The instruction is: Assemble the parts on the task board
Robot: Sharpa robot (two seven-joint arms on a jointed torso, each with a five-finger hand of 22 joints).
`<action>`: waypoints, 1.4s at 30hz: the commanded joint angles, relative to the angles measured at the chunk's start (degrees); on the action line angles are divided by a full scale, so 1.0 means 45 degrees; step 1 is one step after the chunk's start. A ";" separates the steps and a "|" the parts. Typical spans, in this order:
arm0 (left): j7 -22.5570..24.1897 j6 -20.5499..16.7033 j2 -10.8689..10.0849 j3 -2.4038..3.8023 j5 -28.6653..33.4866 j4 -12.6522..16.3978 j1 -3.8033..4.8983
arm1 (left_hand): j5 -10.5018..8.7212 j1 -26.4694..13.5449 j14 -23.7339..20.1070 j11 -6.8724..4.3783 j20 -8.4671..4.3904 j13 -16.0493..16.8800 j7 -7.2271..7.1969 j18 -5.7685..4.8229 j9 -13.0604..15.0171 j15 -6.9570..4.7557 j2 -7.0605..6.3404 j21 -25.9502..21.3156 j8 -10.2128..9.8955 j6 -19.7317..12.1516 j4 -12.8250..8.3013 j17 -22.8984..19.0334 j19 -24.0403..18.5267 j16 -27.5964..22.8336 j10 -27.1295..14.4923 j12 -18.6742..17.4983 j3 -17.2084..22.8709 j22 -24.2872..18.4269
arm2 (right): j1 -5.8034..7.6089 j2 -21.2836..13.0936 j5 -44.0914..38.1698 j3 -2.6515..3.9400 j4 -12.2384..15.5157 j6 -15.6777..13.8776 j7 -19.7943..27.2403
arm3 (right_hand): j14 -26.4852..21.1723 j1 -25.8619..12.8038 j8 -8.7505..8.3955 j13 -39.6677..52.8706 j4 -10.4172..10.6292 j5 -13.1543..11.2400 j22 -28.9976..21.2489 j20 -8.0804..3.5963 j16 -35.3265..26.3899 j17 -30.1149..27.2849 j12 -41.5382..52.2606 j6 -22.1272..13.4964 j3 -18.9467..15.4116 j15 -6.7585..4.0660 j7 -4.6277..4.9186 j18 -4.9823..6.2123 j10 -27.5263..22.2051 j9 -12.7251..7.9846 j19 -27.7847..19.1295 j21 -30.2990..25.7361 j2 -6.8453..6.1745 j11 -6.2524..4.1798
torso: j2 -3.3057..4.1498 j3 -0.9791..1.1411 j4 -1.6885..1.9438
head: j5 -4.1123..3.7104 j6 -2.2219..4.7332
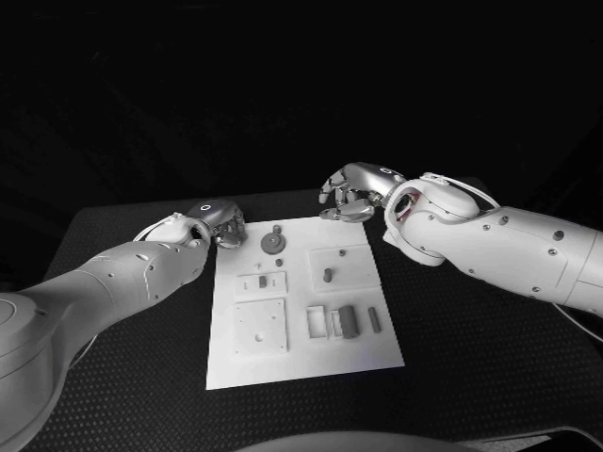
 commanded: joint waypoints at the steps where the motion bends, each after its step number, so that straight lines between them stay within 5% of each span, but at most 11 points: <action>1: 0.0233 -0.0232 -0.0105 0.0280 0.0591 0.0325 0.0051 | 0.0055 0.0054 0.0090 0.0022 -0.0010 0.0012 0.0053 0.0004 -0.0001 0.0012 0.0056 0.0027 -0.0010 0.0059 -0.0060 0.0015 0.0075 -0.0066 0.0042 -0.0037 0.0002 0.0023 | 0.0001 -0.0006 0.0366 0.0006 -0.0060 0.0044 0.0072 | 0.0010 -0.0082 -0.0041 0.0022 0.0067 0.0013 0.0108 -0.0098 -0.0057 0.0003 -0.0044 0.0021 0.0025 -0.0104 0.0087 0.0369 -0.0017 0.0015 -0.0017 -0.0070 0.0037 -0.0006 | -0.0019 0.0004 -0.0003 | 0.0041 0.0019; 7: 0.0261 -0.0188 -0.0534 0.0636 0.0702 0.1190 0.0192 | 0.0090 0.0048 0.0093 0.0026 -0.0013 0.0035 0.0058 0.0001 0.0014 0.0012 0.0075 0.0021 -0.0025 0.0048 -0.0053 0.0037 0.0081 -0.0075 0.0027 -0.0062 0.0016 0.0041 | 0.0000 0.0028 0.0558 0.0006 -0.0180 0.0060 0.0085 | 0.0009 -0.0082 -0.0042 0.0022 0.0068 0.0013 0.0108 -0.0098 -0.0059 0.0003 -0.0044 0.0019 0.0026 -0.0104 0.0088 0.0369 -0.0017 0.0015 -0.0019 -0.0072 0.0041 -0.0005 | -0.0041 0.0001 0.0007 | 0.0073 0.0062; 13: 0.0231 -0.0133 -0.1202 0.0663 0.0619 0.2460 0.0504 | 0.0119 0.0056 0.0092 0.0031 -0.0016 0.0056 0.0064 -0.0001 0.0027 0.0014 0.0076 0.0010 -0.0042 0.0033 -0.0063 0.0057 0.0079 -0.0088 0.0010 -0.0088 0.0030 0.0056 | -0.0002 0.0148 0.1250 0.0001 -0.0490 0.0106 0.0107 | 0.0008 -0.0084 -0.0042 0.0023 0.0074 0.0014 0.0109 -0.0098 -0.0060 0.0003 -0.0044 0.0019 0.0028 -0.0104 0.0088 0.0369 -0.0015 0.0016 -0.0019 -0.0073 0.0059 -0.0005 | -0.0126 -0.0012 0.0064 | 0.0106 0.0101; 22: 0.0083 -0.0098 -0.2230 0.0647 0.0611 0.4565 0.0794 | 0.0127 0.0050 0.0112 0.0034 -0.0021 0.0077 0.0070 -0.0001 0.0040 0.0011 0.0075 0.0013 -0.0053 0.0027 -0.0063 0.0079 0.0099 -0.0088 0.0006 -0.0105 0.0032 0.0075 | -0.0031 0.0532 0.3345 -0.0043 -0.1141 0.0320 0.0054 | 0.0006 -0.0109 -0.0036 0.0033 0.0097 0.0012 0.0112 -0.0095 -0.0059 0.0007 -0.0033 0.0030 0.0024 -0.0105 0.0086 0.0369 -0.0005 0.0021 -0.0024 -0.0078 0.0175 -0.0007 | -0.0418 -0.0106 0.0205 | 0.0086 0.0068; 32: -0.0072 -0.0116 -0.3035 0.0644 0.0613 0.6454 0.0838 | 0.0129 0.0044 0.0124 0.0033 -0.0024 0.0095 0.0071 0.0001 0.0052 0.0009 0.0070 0.0013 -0.0059 0.0027 -0.0064 0.0094 0.0111 -0.0091 0.0007 -0.0117 0.0031 0.0089 | -0.0035 0.1102 0.8504 -0.0320 -0.1765 0.0748 -0.1053 | 0.0004 -0.0240 -0.0024 0.0076 0.0115 0.0003 0.0128 -0.0086 -0.0038 0.0026 0.0015 0.0048 -0.0066 -0.0111 0.0079 0.0369 0.0011 0.0034 -0.0036 -0.0076 0.0332 -0.0014 | -0.0685 -0.0220 0.0314 | 0.0014 0.0044; 37: -0.0138 -0.0131 -0.3311 0.0644 0.0613 0.7202 0.0891 | 0.0130 0.0043 0.0130 0.0033 -0.0026 0.0103 0.0071 0.0002 0.0057 0.0008 0.0067 0.0013 -0.0063 0.0026 -0.0065 0.0101 0.0118 -0.0092 0.0008 -0.0122 0.0031 0.0095 | -0.0059 0.1510 1.0360 -0.0631 -0.2101 0.0994 -0.1549 | -0.0021 -0.0437 -0.0046 0.0103 0.0140 0.0002 0.0128 -0.0073 -0.0040 0.0034 0.0022 0.0008 -0.0170 -0.0103 0.0089 0.0369 -0.0032 0.0030 -0.0067 -0.0099 0.0368 -0.0003 | -0.0772 -0.0246 0.0354 | 0.0008 0.0018; 42: -0.0241 -0.0159 -0.3420 0.0644 0.0613 0.7695 0.0963 | 0.0131 0.0044 0.0140 0.0031 -0.0029 0.0113 0.0071 0.0003 0.0063 0.0005 0.0066 0.0014 -0.0065 0.0027 -0.0066 0.0110 0.0126 -0.0093 0.0010 -0.0127 0.0032 0.0103 | -0.0230 0.1873 1.1361 -0.0784 -0.2322 0.0946 -0.1425 | -0.0118 -0.0707 -0.0184 0.0131 0.0068 0.0013 0.0115 -0.0050 -0.0082 0.0034 -0.0005 -0.0236 -0.0290 -0.0043 0.0158 0.0369 -0.0176 -0.0023 -0.0158 -0.0171 0.0326 0.0061 | -0.0809 -0.0247 0.0393 | 0.0004 -0.0028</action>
